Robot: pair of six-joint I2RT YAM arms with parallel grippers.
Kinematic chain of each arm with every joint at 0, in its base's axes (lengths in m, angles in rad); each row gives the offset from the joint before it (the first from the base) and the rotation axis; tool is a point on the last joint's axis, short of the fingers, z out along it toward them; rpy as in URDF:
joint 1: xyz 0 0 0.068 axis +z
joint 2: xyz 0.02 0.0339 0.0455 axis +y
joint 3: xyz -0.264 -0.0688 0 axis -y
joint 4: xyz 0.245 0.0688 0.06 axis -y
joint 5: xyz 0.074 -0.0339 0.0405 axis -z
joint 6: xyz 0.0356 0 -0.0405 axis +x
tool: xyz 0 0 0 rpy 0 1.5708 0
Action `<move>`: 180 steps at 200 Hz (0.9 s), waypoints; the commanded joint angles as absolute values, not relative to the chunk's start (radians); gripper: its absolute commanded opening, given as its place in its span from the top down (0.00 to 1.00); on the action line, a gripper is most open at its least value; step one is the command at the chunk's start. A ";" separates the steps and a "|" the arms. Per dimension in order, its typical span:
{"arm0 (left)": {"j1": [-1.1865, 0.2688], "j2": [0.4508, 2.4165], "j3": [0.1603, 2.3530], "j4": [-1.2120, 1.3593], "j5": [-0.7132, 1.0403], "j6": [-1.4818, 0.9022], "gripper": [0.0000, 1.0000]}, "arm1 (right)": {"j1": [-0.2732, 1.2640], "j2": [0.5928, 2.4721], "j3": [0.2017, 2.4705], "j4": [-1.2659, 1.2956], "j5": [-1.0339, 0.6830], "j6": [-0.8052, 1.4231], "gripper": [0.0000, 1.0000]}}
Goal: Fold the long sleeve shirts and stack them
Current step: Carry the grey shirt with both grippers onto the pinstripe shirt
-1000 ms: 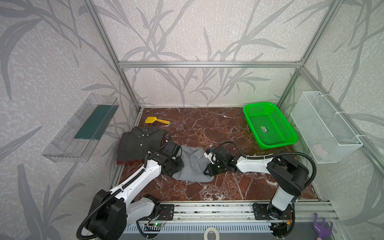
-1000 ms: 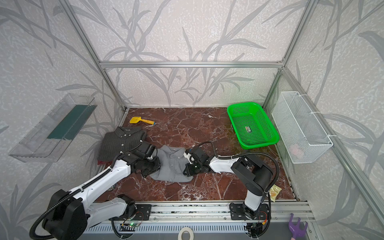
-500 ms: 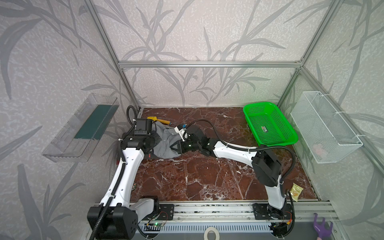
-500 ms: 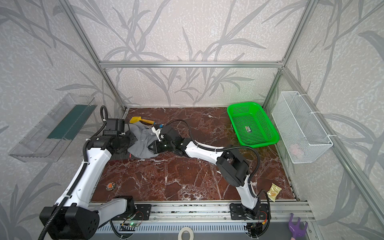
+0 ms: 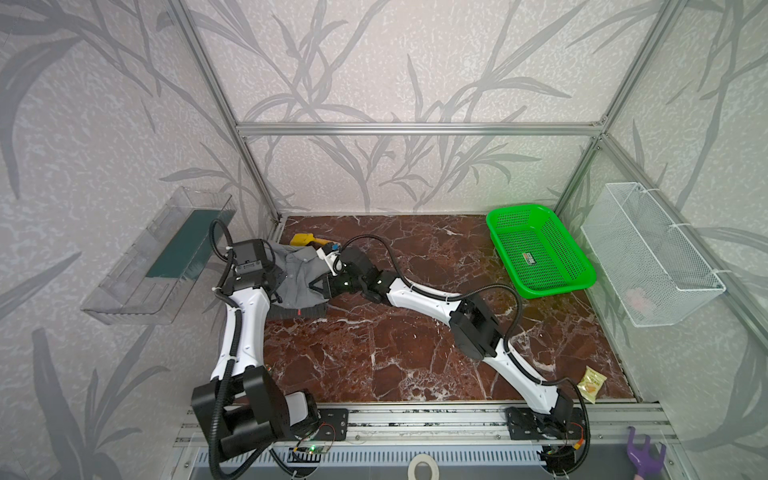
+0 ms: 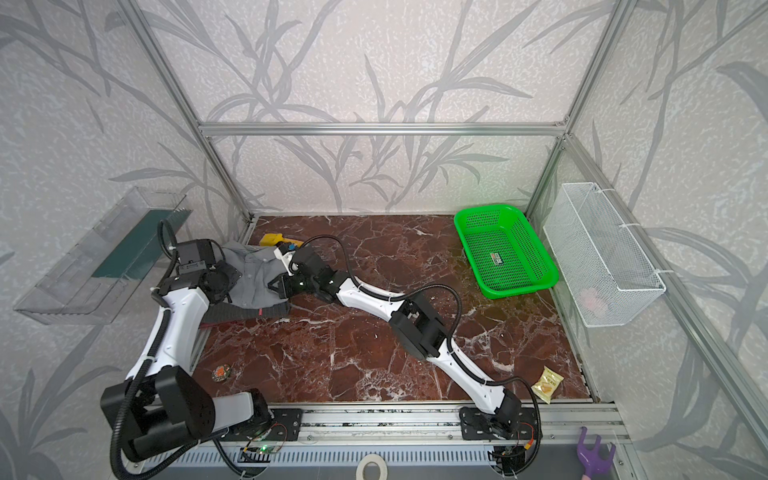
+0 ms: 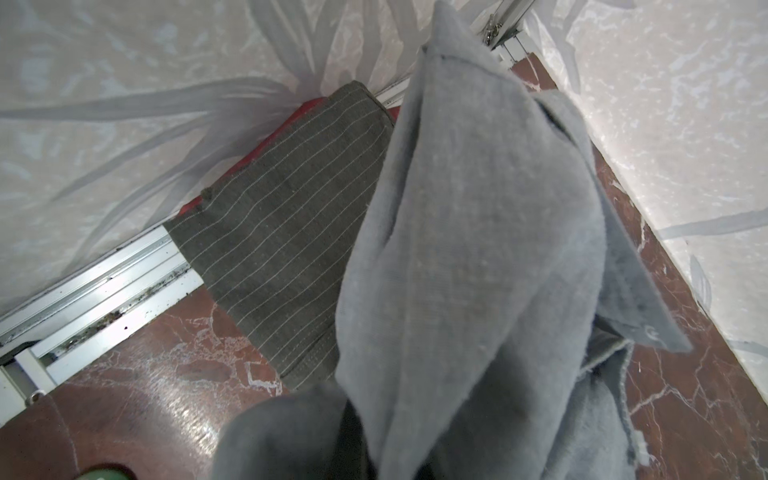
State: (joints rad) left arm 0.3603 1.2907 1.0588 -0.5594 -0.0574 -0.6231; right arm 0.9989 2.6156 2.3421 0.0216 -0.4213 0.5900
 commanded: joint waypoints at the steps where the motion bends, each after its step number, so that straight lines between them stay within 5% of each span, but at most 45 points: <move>1: 0.396 1.341 1.065 -0.493 -0.040 -0.621 1.00 | 1.017 2.707 2.553 -0.066 -0.448 0.535 1.00; 77: 0.450 1.469 1.119 -0.525 0.012 -0.603 0.98 | 1.018 2.863 2.691 -0.063 -0.394 0.554 1.00; 148: 0.403 1.369 1.128 -0.537 0.036 -0.599 0.61 | 1.018 2.873 2.668 -0.075 -0.318 0.571 1.00; 158: 0.387 1.342 1.132 -0.548 0.011 -0.591 0.40 | 1.017 2.874 2.668 -0.086 -0.303 0.571 1.00; 166: 0.373 1.321 1.137 -0.557 -0.010 -0.589 0.38 | 1.018 2.874 2.665 -0.080 -0.302 0.574 1.00; 171: 0.364 1.310 1.139 -0.561 -0.016 -0.586 0.22 | 1.018 2.875 2.667 -0.079 -0.300 0.576 1.00; 180: 0.342 1.294 1.153 -0.578 -0.031 -0.584 0.19 | 1.017 2.874 2.666 -0.085 -0.287 0.581 1.00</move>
State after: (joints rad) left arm 0.3813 1.3678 1.0939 -0.5552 0.0235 -0.5938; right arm 1.0119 2.8578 2.6556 -0.0940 -0.3363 0.5735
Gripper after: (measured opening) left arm 0.741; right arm 0.076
